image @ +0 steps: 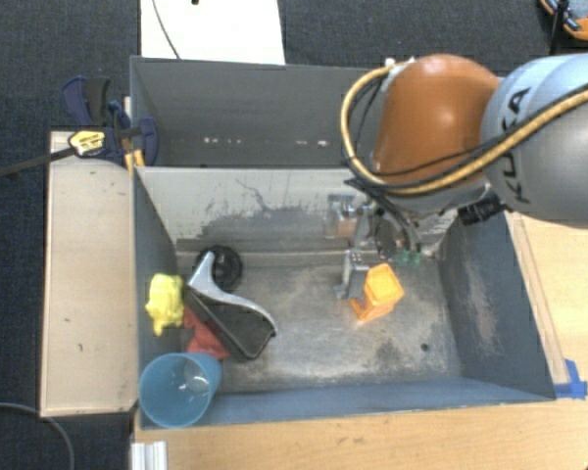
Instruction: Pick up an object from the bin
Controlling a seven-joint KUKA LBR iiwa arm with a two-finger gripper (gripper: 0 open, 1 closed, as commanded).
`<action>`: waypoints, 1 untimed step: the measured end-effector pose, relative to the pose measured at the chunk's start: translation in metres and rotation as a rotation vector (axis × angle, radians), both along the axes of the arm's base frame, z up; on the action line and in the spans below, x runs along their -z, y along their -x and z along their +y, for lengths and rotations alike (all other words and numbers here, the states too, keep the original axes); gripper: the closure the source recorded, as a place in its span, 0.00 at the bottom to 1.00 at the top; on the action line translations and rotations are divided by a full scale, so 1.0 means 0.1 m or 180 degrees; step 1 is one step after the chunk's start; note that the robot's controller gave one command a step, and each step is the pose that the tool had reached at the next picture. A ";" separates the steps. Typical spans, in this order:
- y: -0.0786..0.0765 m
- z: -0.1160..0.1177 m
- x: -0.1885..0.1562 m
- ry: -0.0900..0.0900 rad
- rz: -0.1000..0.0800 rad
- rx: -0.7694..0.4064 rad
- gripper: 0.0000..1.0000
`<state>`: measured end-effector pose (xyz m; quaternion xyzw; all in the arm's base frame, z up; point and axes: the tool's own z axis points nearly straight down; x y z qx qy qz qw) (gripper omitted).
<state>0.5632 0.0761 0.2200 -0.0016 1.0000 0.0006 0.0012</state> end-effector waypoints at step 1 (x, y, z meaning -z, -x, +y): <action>0.03 -0.48 0.29 -0.0002 -0.0011 -0.0180 0.00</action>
Offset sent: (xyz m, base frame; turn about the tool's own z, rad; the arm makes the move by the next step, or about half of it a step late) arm -0.0548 -0.0548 -0.0699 -0.0456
